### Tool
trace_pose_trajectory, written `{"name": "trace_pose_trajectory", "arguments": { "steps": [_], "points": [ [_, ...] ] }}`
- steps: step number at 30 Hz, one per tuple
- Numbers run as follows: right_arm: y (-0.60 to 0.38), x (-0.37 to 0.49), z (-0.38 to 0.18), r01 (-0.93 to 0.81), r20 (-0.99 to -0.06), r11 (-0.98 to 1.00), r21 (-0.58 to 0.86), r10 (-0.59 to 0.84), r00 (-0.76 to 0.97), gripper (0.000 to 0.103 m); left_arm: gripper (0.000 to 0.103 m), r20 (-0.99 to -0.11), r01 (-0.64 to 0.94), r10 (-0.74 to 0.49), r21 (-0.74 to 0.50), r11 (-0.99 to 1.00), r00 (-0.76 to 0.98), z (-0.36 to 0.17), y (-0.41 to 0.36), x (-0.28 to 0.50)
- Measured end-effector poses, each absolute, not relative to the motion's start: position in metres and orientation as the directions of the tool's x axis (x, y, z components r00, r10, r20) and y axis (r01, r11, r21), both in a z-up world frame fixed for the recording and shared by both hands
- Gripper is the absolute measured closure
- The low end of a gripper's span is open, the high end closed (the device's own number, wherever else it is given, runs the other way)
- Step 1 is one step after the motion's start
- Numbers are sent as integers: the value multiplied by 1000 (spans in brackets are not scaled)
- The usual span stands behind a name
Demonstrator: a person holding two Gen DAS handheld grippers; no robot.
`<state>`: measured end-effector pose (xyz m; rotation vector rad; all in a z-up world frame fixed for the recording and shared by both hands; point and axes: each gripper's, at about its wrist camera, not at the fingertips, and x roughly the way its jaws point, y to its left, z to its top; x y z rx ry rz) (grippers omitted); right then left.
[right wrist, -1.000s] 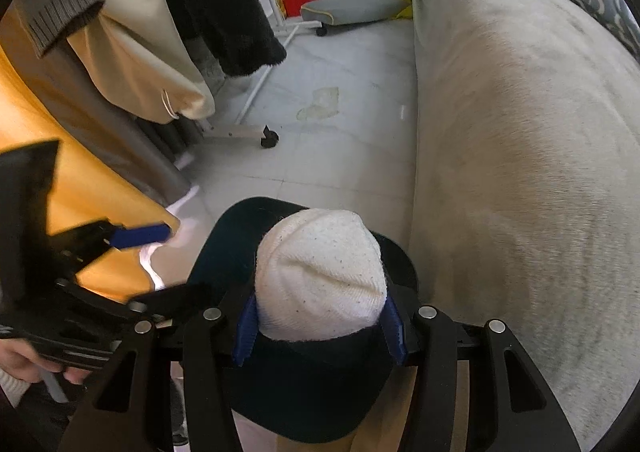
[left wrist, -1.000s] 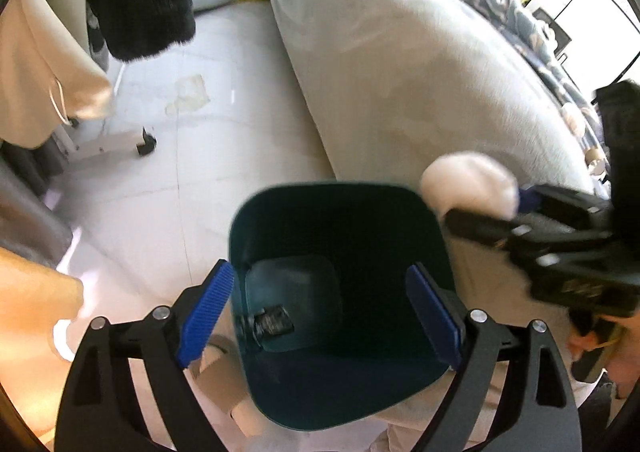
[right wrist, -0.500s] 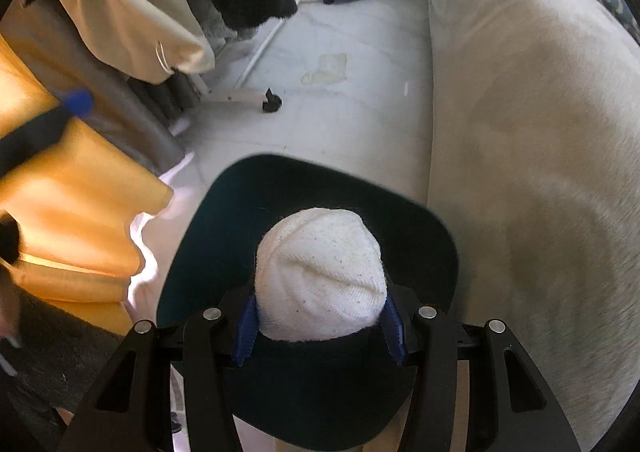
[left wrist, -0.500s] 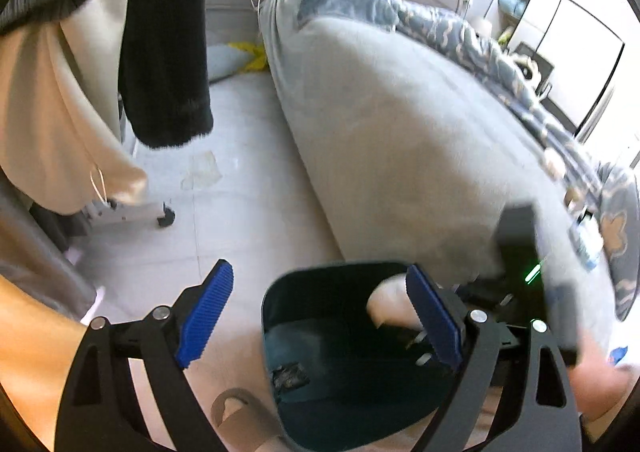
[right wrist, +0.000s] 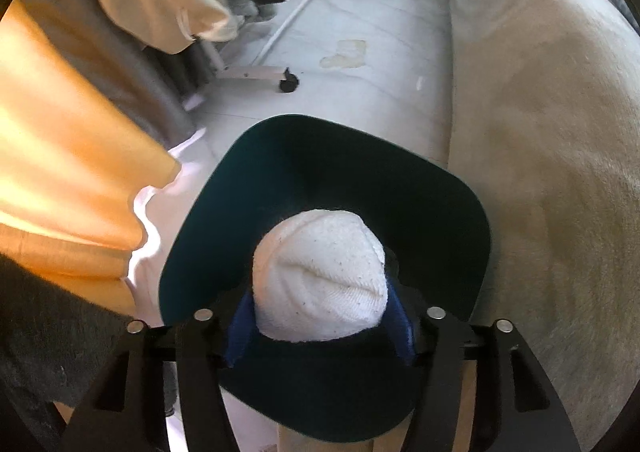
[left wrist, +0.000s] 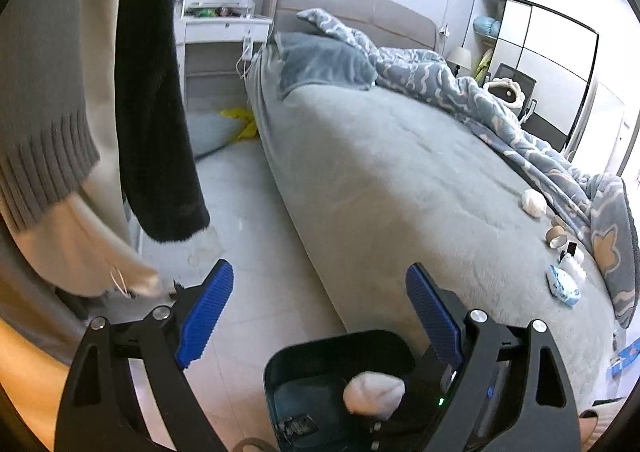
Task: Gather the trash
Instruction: 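Open both tools to drop the pack and tissue ball into the bin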
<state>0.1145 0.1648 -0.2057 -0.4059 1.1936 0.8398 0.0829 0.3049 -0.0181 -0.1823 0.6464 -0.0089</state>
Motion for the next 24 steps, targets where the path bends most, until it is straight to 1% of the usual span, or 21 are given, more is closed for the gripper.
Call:
{"name": "trace_pose_trajectory", "arguments": {
  "steps": [1, 2, 7, 10, 12, 14, 18, 20, 24],
  "points": [
    [165, 112, -203, -759, -921, 633, 154, 370, 122, 23, 13, -591, -40, -67, -166, 985, 804, -13, 302, 83],
    [164, 109, -199, -767, -913, 621, 163, 389, 121, 18, 13, -586, -34, -67, -160, 987, 808, -9, 300, 83],
    [156, 98, -181, -793, -886, 585, 169, 442, 138, 16, 13, -567, -16, -87, -175, 984, 819, 7, 292, 85],
    [148, 99, -166, -800, -869, 579, 156, 465, 167, 16, 13, -557, -29, -78, -180, 983, 827, 13, 286, 88],
    [143, 101, -149, -799, -852, 581, 151, 487, 193, 16, 13, -554, -31, -67, -165, 986, 830, 15, 280, 90],
    [131, 103, -127, -798, -826, 584, 147, 516, 225, 16, 13, -540, -33, -39, -123, 992, 841, 23, 267, 92],
    [101, 110, -85, -797, -774, 600, 76, 539, 332, 14, 13, -508, -38, -24, -113, 993, 861, 37, 250, 97],
    [81, 115, -74, -789, -750, 614, 35, 537, 385, 12, 13, -493, -35, -27, -116, 993, 870, 44, 239, 103],
    [39, 131, -66, -758, -739, 653, -4, 509, 442, 12, 10, -481, -5, -58, -130, 992, 875, 49, 216, 111]
  ]
}}
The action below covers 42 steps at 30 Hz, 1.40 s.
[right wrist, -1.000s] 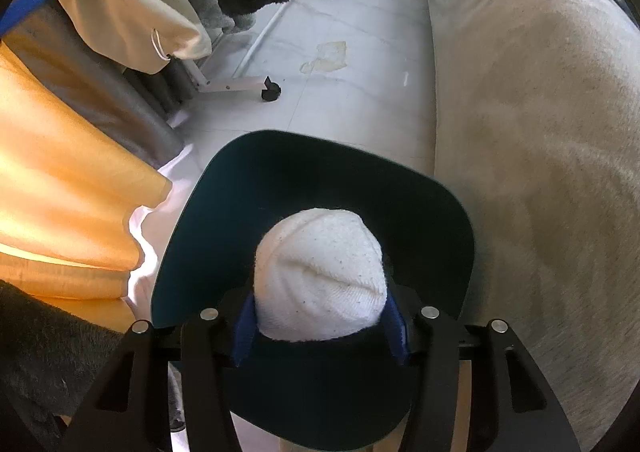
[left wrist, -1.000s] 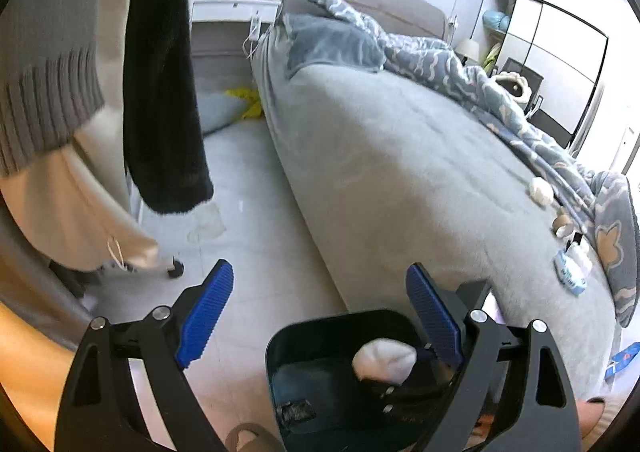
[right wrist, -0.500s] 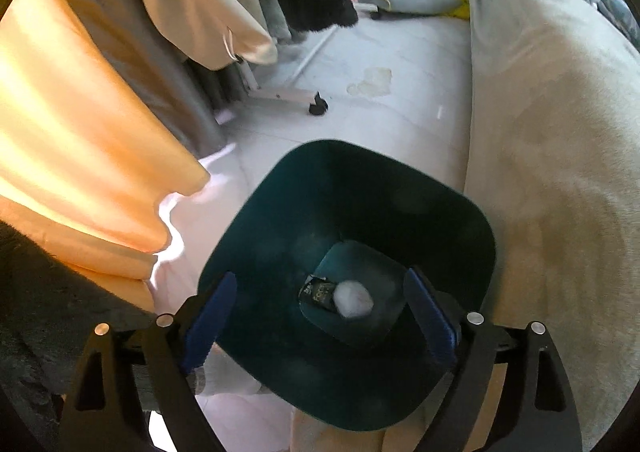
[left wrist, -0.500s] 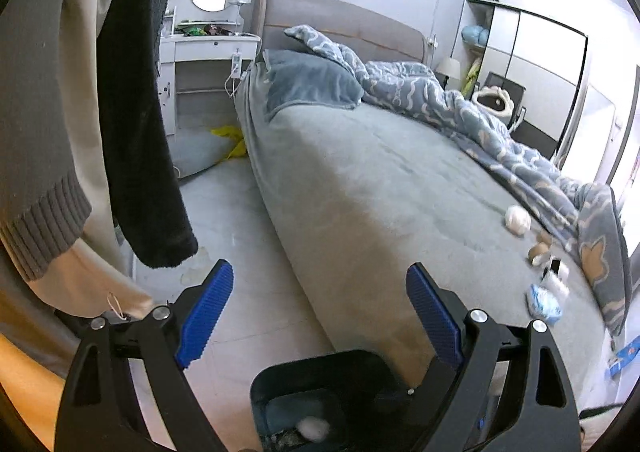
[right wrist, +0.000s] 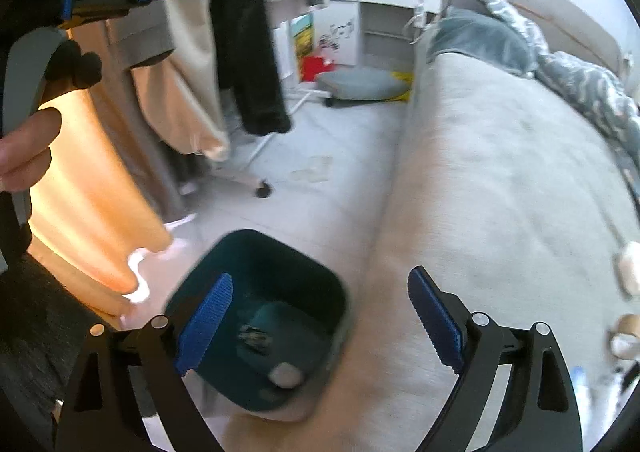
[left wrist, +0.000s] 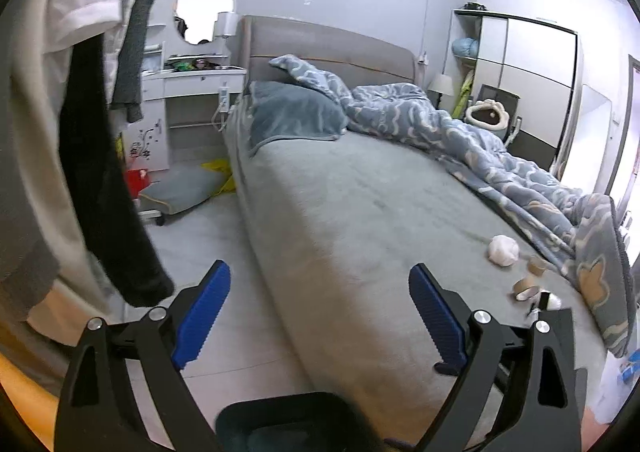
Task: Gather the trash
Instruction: 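Open both tools to drop the pack and tissue ball into the bin, then grasp the blue diaper pack with the left tool while the right tool grasps bubble wrap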
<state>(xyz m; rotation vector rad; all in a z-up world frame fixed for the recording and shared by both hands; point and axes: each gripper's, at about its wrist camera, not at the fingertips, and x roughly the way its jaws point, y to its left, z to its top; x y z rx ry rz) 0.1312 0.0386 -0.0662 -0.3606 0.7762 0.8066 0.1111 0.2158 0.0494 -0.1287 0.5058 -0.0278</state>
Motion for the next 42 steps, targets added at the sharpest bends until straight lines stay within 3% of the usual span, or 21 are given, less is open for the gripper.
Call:
{"name": "trace_pose_trajectory", "arguments": {
  "steps": [7, 16, 19, 36, 42],
  "points": [
    [-39, 145, -46, -691, -683, 723, 0, 505, 528, 12, 7, -526, 62, -164, -207, 976, 834, 35, 169, 132],
    [-114, 156, -30, -617, -622, 787, -6, 480, 618, 13, 7, -593, 159, -228, -168, 973, 772, 6, 101, 145],
    [-135, 160, -31, -593, -618, 805, -14, 459, 638, 13, 7, -622, 207, -244, -132, 969, 744, -6, 74, 146],
    [-245, 173, -36, -479, -608, 878, 7, 384, 695, 12, 5, -697, 413, -414, -184, 892, 585, -57, -19, 149],
    [-269, 176, -46, -455, -631, 891, -4, 351, 692, 12, 5, -732, 437, -408, -168, 884, 546, -74, -45, 151]
  ]
}}
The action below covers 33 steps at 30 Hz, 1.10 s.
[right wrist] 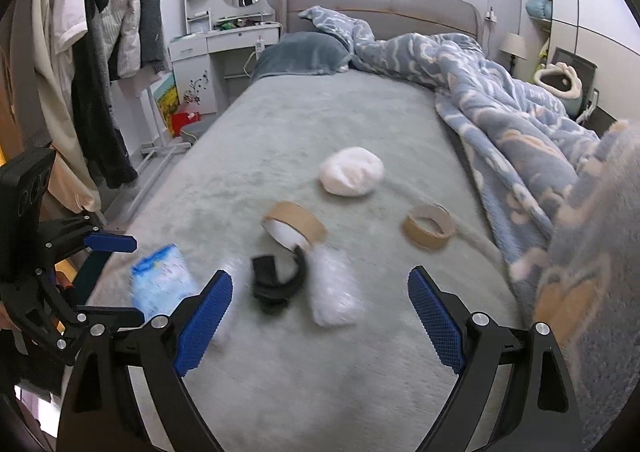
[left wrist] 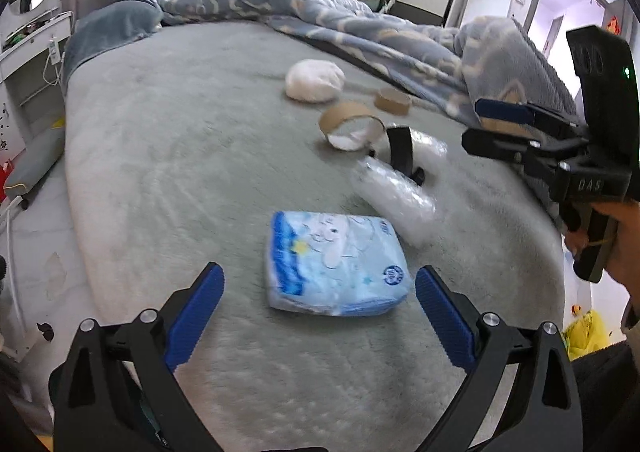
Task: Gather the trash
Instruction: 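Grasp the blue diaper pack with the left tool while the right tool grasps bubble wrap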
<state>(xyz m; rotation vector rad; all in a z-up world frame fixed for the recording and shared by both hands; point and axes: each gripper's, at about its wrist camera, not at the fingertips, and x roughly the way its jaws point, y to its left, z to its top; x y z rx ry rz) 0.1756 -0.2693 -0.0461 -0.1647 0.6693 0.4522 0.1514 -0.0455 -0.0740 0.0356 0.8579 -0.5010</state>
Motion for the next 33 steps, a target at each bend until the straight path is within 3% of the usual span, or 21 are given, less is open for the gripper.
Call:
{"name": "trace_pose_trajectory", "arguments": {
  "steps": [15, 18, 20, 27, 33],
  "points": [
    [-267, 199, -83, -476, -736, 879, -37, 298, 608, 13, 6, -762, 418, -359, -128, 900, 539, -86, -66, 168],
    [-266, 203, -87, -474, -749, 879, -56, 277, 601, 23, 8, -763, 429, -362, -124, 895, 536, -86, -67, 170],
    [-267, 207, -87, -465, -748, 884, -53, 273, 605, 29, 17, -762, 433, -359, -114, 894, 539, -85, -69, 171],
    [-261, 222, -91, -475, -759, 880, -22, 294, 581, 37, 26, -759, 456, -381, -125, 881, 528, -84, -70, 175],
    [-252, 230, -95, -477, -787, 879, 3, 296, 541, 66, 27, -734, 430, -408, -174, 886, 544, -76, -54, 179]
  ]
}}
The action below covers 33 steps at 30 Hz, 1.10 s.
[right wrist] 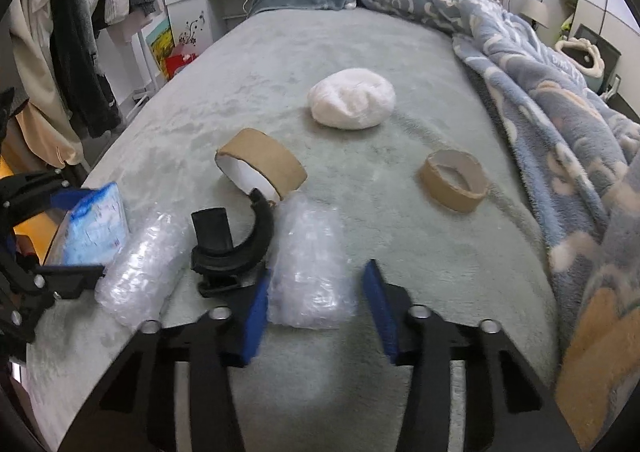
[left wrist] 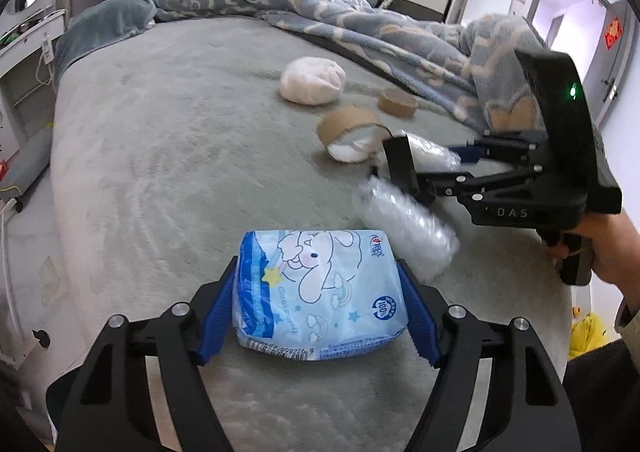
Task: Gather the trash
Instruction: 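Grasp the blue diaper pack with the left tool while the right tool grasps bubble wrap, then carry the diaper pack and bubble wrap with both tools over the green bin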
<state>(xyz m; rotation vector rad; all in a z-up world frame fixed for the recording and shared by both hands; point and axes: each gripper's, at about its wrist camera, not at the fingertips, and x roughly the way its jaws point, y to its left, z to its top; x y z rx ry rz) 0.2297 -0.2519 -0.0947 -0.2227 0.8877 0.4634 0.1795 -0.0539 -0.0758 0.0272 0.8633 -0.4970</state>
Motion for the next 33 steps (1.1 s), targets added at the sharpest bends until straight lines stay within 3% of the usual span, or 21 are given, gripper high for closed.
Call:
{"name": "trace_pose_trajectory", "arguments": {
  "steps": [9, 14, 33],
  "points": [
    [-259, 237, -70, -331, -746, 944, 9, 227, 626, 69, 27, -685, 351, -379, -189, 917, 622, -55, -18, 176],
    [-252, 237, -48, -285, -695, 955, 76, 256, 672, 69, 27, -662, 307, -343, -175, 935, 667, -44, 1, 173],
    [-128, 199, -18, -388, -614, 916, 108, 368, 698, 69, 27, -651, 128, -193, -147, 981, 734, -41, 99, 142]
  ]
}}
